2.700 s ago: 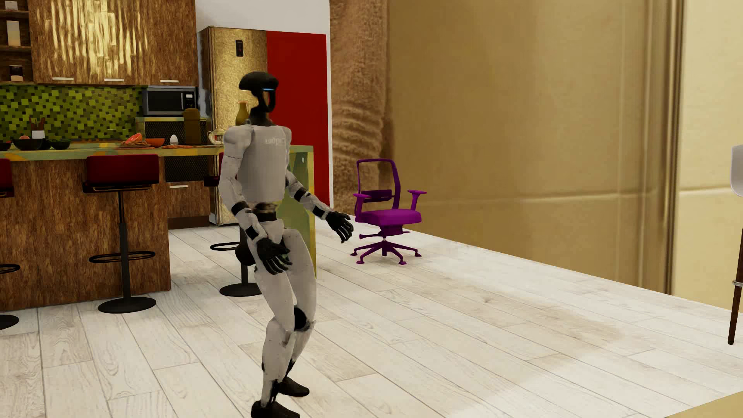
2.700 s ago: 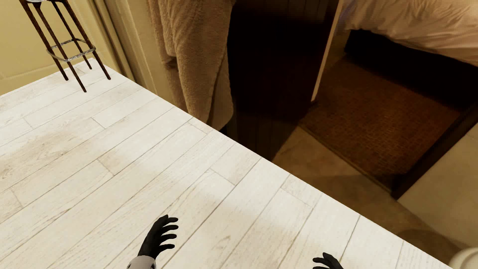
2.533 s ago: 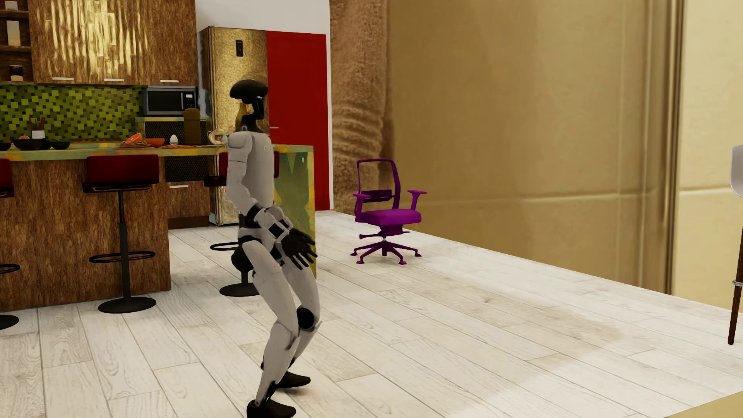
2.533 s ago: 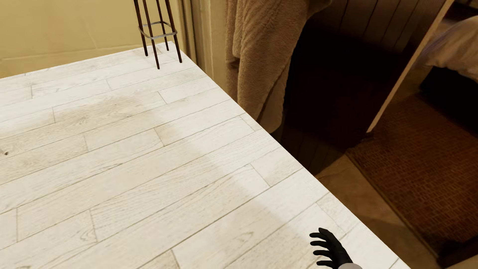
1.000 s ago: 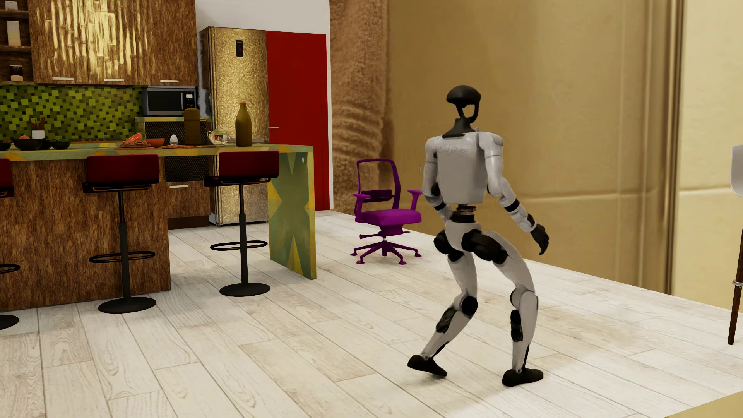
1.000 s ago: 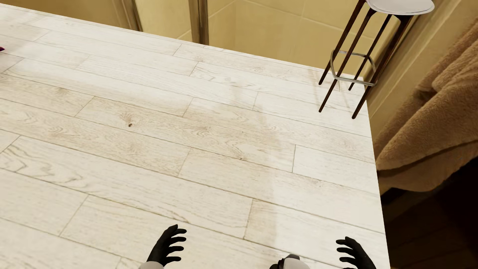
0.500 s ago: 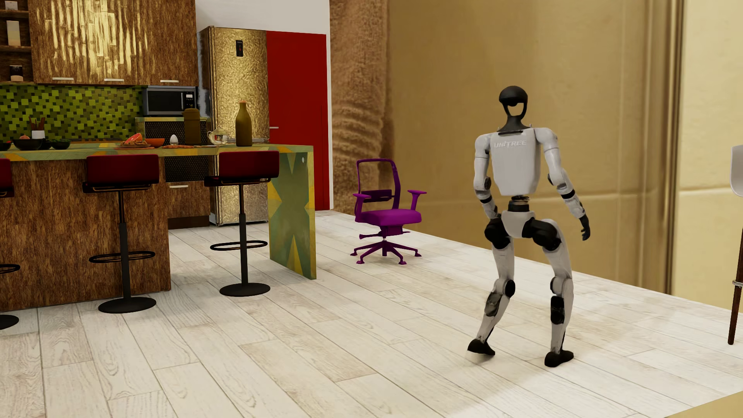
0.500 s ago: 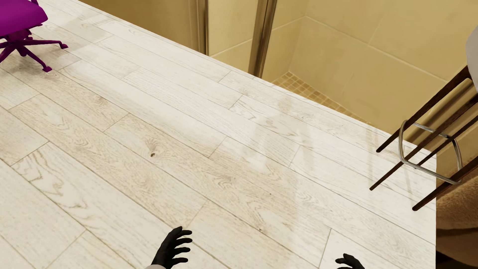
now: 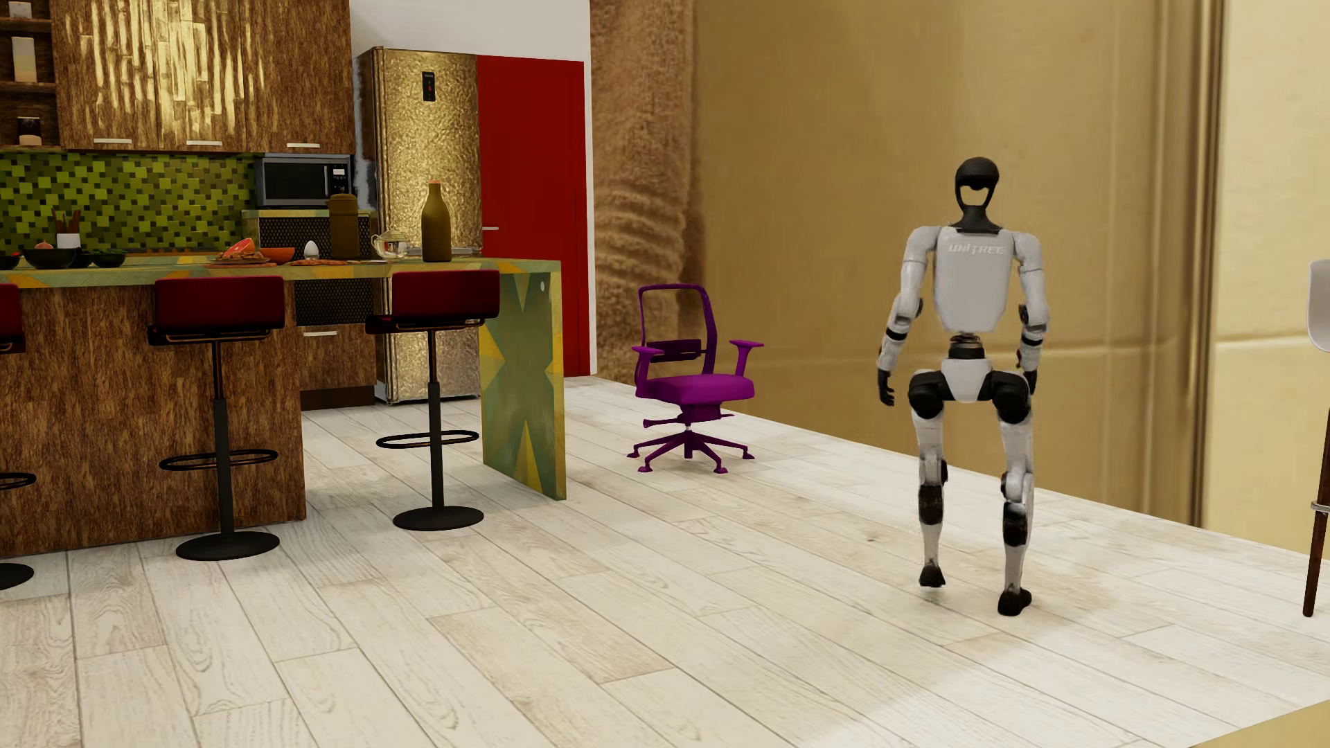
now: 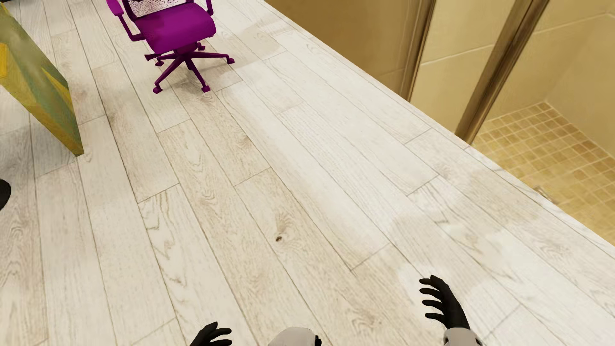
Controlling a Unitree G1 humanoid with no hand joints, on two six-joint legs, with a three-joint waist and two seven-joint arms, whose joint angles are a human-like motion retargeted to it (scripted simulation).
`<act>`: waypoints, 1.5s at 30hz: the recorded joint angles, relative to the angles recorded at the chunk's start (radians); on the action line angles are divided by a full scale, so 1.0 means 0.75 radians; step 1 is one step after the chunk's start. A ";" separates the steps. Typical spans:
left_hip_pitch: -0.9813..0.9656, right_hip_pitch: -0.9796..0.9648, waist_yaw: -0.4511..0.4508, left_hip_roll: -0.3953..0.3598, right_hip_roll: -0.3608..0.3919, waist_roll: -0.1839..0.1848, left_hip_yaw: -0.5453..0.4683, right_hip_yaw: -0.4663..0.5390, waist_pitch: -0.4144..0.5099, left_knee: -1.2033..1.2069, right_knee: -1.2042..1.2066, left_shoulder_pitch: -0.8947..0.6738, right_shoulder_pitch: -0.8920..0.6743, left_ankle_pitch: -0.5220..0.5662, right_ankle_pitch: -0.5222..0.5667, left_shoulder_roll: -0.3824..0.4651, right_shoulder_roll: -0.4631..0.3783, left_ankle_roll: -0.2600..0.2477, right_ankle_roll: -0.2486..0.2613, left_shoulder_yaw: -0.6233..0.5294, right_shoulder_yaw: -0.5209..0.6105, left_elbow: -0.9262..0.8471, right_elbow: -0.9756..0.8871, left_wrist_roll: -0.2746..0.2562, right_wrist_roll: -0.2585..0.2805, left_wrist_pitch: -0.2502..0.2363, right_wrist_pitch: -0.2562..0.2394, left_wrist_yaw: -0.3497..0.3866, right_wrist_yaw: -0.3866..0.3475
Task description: Approach the dark pink officechair
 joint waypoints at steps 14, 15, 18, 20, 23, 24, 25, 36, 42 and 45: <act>0.103 0.022 0.024 0.034 -0.064 0.026 -0.026 0.000 -0.020 -0.322 0.024 0.102 -0.101 -0.069 0.031 0.057 0.056 0.018 0.117 0.009 0.074 0.048 -0.087 -0.037 0.037 0.078 -0.032 0.003 -0.030; 0.167 -0.076 -0.029 -0.006 -0.075 0.003 -0.030 0.085 -0.014 -0.337 0.295 0.107 -0.128 -0.122 0.160 0.089 0.106 0.024 0.141 -0.078 0.080 0.168 -0.028 -0.018 0.022 0.084 -0.073 0.074 -0.021; 0.408 -0.321 -0.225 -0.077 0.042 -0.124 -0.106 0.202 0.000 -0.494 0.470 0.033 0.104 -0.203 0.131 0.027 0.076 0.012 0.177 -0.067 -0.023 0.125 0.010 -0.015 -0.099 0.137 -0.060 0.273 0.107; 0.449 -0.346 -0.245 -0.130 0.008 -0.235 -0.128 0.191 0.024 -0.322 0.043 -0.098 0.213 -0.188 0.088 -0.023 0.023 0.012 0.214 -0.083 -0.082 -0.005 0.058 -0.020 -0.148 0.134 0.000 0.315 0.171; 0.158 -0.146 -0.085 -0.022 0.001 -0.117 -0.063 0.061 0.039 0.201 -0.002 -0.073 0.066 0.170 0.179 -0.005 -0.103 0.004 0.039 -0.053 -0.080 0.085 0.111 -0.010 -0.038 0.058 0.017 0.122 0.084; 0.093 -0.064 -0.015 -0.013 -0.021 -0.082 -0.028 0.033 0.031 0.141 -0.035 0.000 0.018 0.066 0.133 0.033 -0.070 -0.003 0.065 -0.012 -0.053 0.051 0.040 0.002 0.004 0.068 -0.007 0.063 0.035; 0.060 0.016 0.048 -0.006 -0.037 -0.049 -0.012 0.010 0.009 0.013 -0.069 0.065 -0.050 -0.033 0.090 0.054 -0.017 -0.015 0.071 0.031 0.001 0.020 -0.016 0.022 0.029 0.086 -0.026 0.037 -0.002; 0.099 -0.040 -0.055 -0.018 0.012 -0.059 -0.016 0.052 0.054 0.067 0.006 -0.044 0.030 0.058 0.021 0.011 -0.073 0.042 0.036 -0.010 -0.075 0.058 0.032 -0.069 -0.027 0.026 0.044 0.009 0.051; 0.055 -0.152 -0.136 -0.003 -0.021 -0.050 0.040 0.180 0.121 -0.072 0.122 0.038 -0.089 0.139 0.113 0.030 0.059 -0.035 0.071 -0.153 -0.012 0.057 0.102 0.182 -0.059 0.251 -0.065 0.142 0.132; -0.020 -0.127 -0.276 -0.020 -0.002 -0.068 -0.050 0.167 0.121 0.030 0.160 -0.051 0.097 0.349 0.199 -0.022 -0.017 -0.065 0.104 -0.045 -0.094 -0.040 0.016 0.279 -0.215 0.208 0.098 0.129 0.204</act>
